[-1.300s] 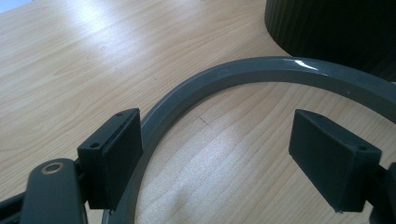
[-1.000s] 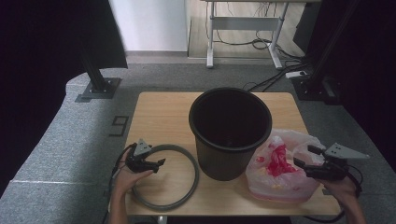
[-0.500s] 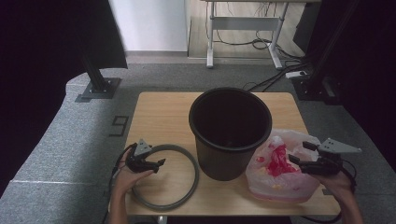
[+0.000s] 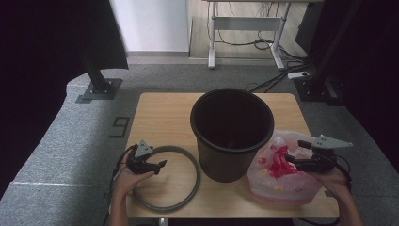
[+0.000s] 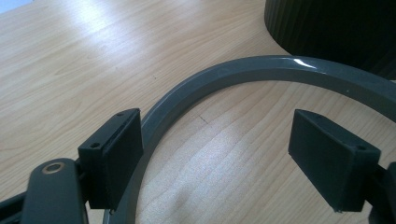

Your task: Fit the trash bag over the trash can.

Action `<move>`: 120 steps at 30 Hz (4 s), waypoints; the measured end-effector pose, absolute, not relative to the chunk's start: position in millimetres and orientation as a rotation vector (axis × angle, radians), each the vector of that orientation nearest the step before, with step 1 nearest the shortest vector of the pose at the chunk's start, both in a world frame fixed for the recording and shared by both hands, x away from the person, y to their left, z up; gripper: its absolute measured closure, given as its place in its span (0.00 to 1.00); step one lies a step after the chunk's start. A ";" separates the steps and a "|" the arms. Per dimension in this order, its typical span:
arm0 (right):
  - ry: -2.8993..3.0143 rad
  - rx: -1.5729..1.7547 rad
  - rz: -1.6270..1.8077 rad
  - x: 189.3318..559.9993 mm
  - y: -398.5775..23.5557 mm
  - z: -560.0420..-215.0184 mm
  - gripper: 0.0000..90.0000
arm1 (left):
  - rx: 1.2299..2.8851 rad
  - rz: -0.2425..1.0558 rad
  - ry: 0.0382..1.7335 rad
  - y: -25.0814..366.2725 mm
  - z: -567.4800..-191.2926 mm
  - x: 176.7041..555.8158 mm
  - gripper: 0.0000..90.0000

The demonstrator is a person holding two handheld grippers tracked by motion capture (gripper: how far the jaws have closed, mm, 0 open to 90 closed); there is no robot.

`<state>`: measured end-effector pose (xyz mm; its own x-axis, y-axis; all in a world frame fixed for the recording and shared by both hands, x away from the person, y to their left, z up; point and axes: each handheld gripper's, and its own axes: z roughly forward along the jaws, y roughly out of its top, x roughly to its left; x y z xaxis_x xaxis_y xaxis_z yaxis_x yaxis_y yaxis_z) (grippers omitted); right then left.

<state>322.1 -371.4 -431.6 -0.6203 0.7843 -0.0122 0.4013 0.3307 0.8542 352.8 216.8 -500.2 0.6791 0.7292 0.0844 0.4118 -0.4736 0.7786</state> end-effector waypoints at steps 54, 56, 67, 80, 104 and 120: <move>2.312 1.141 0.962 360.6 -342.6 -451.6 0.70 | 2.137 0.518 0.866 216.5 -500.9 352.1 0.20; 2.313 1.137 0.954 360.0 -343.1 -451.0 0.81 | 2.136 0.519 0.868 216.7 -501.1 352.1 0.20; 2.263 1.089 1.020 345.9 -351.6 -438.8 0.95 | 2.136 0.517 0.870 217.1 -501.4 352.0 0.20; 2.172 1.032 1.121 323.5 -374.4 -403.6 0.96 | 2.137 0.520 0.872 217.5 -501.3 351.9 0.21; 2.119 0.946 1.200 303.0 -385.9 -364.0 0.97 | 2.135 0.516 0.874 217.8 -501.6 352.1 0.21; 2.106 0.914 1.214 290.0 -394.7 -332.6 0.97 | 2.136 0.511 0.875 217.2 -502.3 352.4 0.21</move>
